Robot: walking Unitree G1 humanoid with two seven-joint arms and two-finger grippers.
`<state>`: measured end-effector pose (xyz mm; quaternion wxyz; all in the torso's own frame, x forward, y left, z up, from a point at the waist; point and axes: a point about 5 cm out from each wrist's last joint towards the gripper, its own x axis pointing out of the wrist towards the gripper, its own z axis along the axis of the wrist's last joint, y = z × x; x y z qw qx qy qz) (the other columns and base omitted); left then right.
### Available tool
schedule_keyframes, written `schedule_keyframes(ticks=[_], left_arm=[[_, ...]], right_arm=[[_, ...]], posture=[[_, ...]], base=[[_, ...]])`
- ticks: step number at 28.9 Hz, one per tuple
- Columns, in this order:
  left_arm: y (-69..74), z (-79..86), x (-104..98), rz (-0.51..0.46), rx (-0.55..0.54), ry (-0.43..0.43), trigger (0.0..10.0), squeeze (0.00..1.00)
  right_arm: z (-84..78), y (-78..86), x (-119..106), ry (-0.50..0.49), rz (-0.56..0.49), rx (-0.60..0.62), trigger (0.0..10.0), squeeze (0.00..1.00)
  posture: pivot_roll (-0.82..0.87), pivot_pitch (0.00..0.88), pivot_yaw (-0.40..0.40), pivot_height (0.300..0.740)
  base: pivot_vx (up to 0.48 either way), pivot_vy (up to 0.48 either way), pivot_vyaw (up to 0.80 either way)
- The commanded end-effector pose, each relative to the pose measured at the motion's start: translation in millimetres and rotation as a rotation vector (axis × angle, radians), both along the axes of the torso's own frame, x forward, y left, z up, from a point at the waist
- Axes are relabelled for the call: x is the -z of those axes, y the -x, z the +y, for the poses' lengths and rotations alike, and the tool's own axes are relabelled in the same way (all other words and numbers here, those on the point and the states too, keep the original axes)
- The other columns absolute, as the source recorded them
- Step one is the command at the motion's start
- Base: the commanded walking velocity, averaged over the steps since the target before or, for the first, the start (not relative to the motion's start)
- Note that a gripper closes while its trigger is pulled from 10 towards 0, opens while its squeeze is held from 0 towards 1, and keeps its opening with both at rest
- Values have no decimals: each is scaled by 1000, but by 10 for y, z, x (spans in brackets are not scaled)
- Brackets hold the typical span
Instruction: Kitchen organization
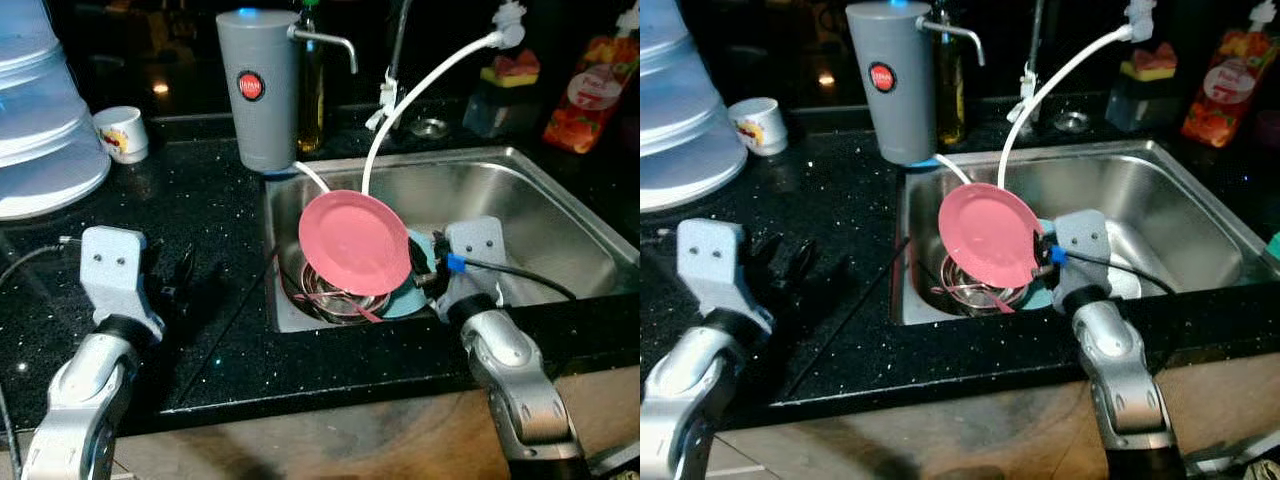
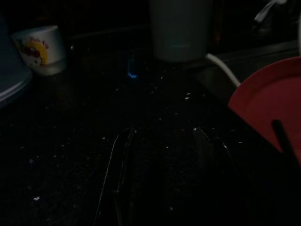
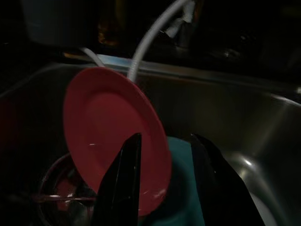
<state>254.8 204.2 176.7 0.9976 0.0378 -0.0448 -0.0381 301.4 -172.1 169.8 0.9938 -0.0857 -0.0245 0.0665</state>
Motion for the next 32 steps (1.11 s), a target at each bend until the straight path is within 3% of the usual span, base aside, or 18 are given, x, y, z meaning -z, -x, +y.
schedule_keyframes(ticks=[1,4,8,16,32], left_arm=[[-35,26,47,36,-20,-23,10000,0],[-30,46,38,41,-43,9,10000,0],[37,66,69,54,-67,26,10000,0],[127,55,136,74,-88,29,10000,0],[50,57,92,63,-80,1,10000,0]], right_arm=[[-55,-68,46,-12,47,31,10000,0],[-76,-194,-67,-23,40,28,10000,0],[-45,-217,-124,-80,31,-2,10000,0],[59,-194,-100,-60,50,-65,10000,0],[41,-154,-97,-89,69,-57,10000,0]], posture=[[29,43,24,740],[32,43,20,740],[35,48,11,740],[40,58,-6,740],[31,62,8,740]], base=[[0,0,0],[0,0,0],[0,0,0],[0,0,0],[0,0,0]])
